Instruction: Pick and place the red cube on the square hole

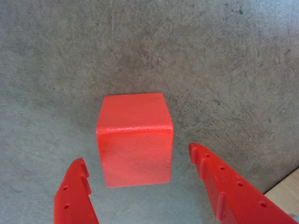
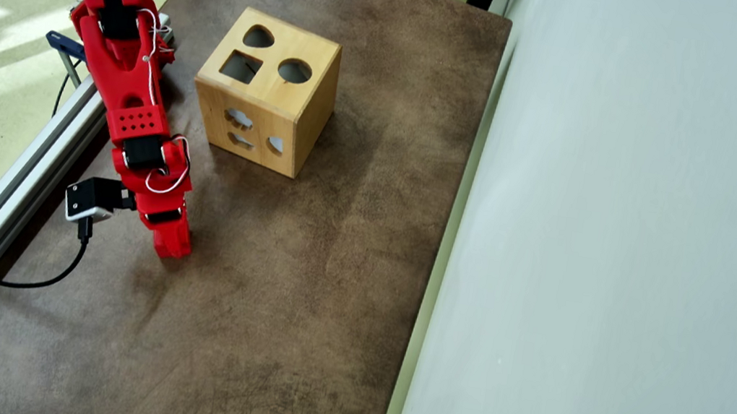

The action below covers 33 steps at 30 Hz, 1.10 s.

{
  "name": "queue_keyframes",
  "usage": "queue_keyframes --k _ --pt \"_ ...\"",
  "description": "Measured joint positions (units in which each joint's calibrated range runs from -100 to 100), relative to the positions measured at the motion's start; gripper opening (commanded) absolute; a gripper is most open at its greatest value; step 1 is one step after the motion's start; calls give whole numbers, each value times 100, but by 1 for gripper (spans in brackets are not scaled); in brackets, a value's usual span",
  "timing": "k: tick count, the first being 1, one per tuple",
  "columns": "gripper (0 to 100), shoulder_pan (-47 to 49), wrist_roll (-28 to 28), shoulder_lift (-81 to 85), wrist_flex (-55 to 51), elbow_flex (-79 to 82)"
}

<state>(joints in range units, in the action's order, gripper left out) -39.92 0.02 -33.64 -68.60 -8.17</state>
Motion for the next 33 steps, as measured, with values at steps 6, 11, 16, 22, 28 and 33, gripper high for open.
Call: queue_keyframes --k 6,11,16,22,28,33 --pt "34 0 0 -144 0 0" --pt "34 0 0 -263 8 -9" --pt "33 0 0 -263 8 -9" --pt "33 0 0 -263 8 -9" --pt "28 0 0 -263 8 -9" --pt "15 0 0 -263 8 -9"
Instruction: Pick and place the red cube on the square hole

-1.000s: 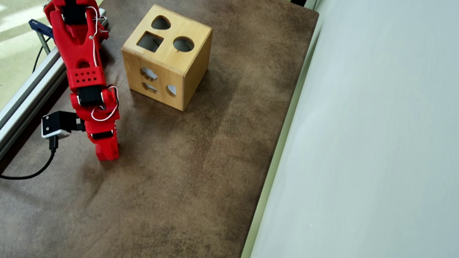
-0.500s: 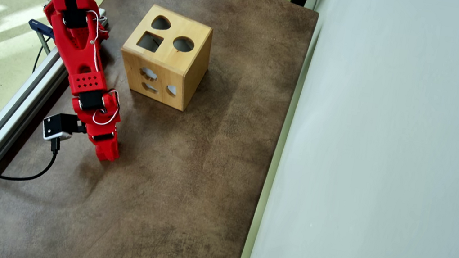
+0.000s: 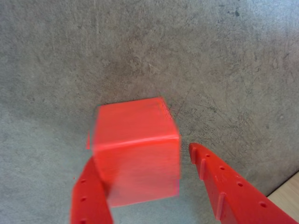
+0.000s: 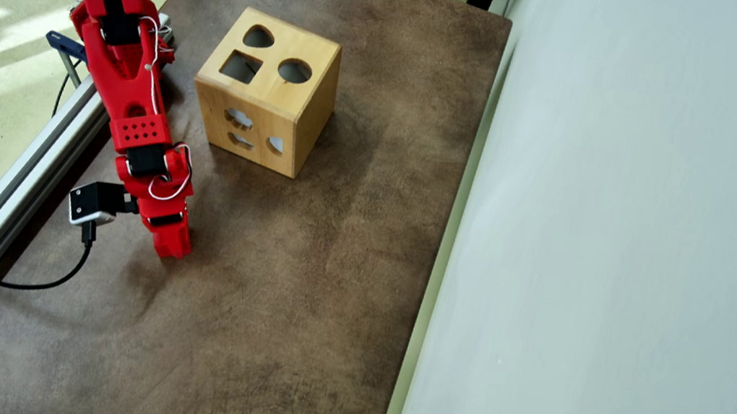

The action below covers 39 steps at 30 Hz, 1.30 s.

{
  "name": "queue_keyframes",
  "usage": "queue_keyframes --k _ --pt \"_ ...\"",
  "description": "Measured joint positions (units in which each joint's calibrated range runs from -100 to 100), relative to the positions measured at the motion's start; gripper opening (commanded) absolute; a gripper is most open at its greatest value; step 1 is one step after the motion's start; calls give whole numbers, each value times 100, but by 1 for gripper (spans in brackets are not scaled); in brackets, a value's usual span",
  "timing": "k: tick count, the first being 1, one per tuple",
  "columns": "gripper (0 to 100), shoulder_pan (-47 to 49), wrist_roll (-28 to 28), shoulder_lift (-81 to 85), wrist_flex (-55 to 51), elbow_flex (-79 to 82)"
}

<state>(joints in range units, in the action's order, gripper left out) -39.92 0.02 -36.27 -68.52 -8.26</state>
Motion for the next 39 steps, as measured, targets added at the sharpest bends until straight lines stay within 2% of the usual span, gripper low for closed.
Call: queue_keyframes --k 4,6,29,39 --pt "4 0 0 0 8 0" --pt "1 0 0 0 8 0" --pt "1 0 20 25 -202 0" --pt "1 0 -24 831 -508 0"
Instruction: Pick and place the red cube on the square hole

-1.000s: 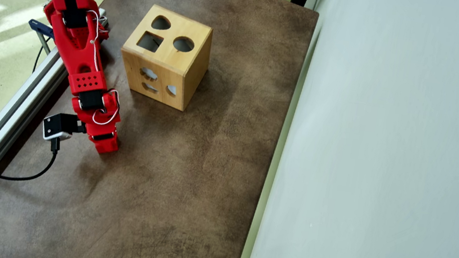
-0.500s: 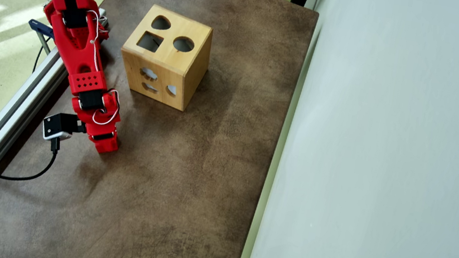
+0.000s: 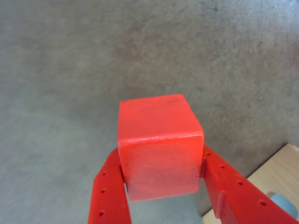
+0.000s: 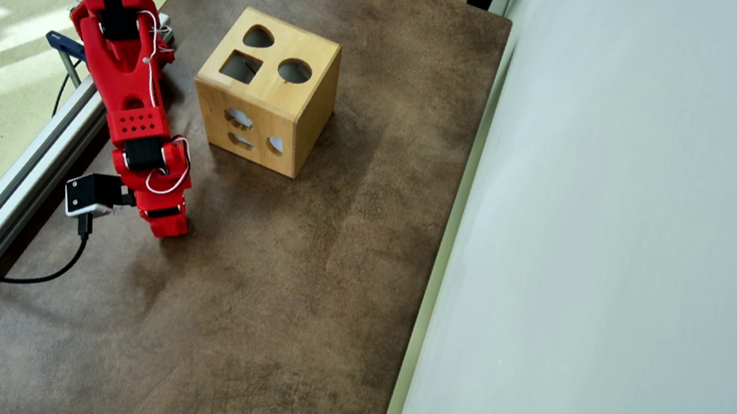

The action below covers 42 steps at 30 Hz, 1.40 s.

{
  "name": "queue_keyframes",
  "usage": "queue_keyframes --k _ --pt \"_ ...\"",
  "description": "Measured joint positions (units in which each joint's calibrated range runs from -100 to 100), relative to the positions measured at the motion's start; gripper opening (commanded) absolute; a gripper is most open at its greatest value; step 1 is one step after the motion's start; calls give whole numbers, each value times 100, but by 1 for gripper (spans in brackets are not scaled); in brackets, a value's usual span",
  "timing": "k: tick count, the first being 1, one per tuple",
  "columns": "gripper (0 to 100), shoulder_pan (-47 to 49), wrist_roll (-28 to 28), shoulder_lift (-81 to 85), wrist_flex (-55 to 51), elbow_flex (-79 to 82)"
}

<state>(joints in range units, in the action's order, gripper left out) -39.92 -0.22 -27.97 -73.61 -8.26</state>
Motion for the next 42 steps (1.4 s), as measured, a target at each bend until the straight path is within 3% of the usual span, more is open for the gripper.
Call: queue_keyframes --k 12,42 --pt "1 0 0 1271 -686 9" --pt "1 43 0 3636 -1243 9"
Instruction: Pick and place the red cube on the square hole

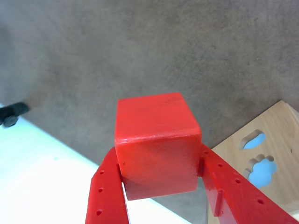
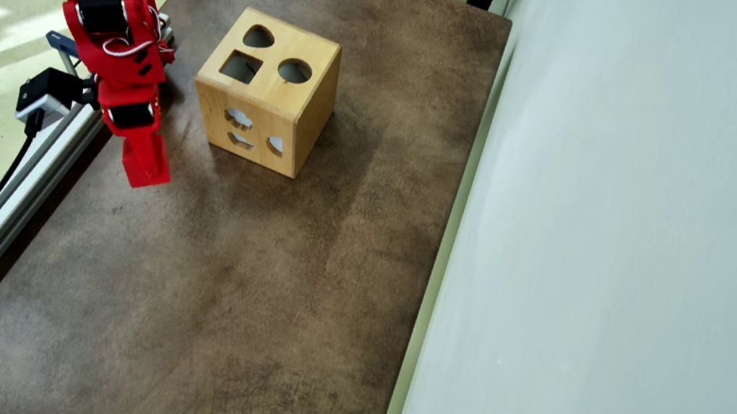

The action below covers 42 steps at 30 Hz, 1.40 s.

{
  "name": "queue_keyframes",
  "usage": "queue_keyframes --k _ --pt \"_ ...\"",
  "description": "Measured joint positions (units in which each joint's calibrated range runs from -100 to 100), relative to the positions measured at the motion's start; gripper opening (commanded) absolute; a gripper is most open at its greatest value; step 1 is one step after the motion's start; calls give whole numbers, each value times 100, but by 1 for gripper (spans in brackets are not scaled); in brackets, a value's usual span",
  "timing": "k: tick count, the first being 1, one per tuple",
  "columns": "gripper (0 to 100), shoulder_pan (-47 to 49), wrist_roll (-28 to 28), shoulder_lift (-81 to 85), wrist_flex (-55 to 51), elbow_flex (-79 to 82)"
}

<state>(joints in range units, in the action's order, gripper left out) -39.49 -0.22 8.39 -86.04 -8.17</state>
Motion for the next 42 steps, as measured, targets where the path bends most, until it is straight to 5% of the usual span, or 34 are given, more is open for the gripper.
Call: queue_keyframes --k 12,28,42 --pt "1 1128 -29 915 -169 0" --pt "1 3521 -1089 1186 -1009 0" --pt "1 3989 -1275 1186 -1114 0"
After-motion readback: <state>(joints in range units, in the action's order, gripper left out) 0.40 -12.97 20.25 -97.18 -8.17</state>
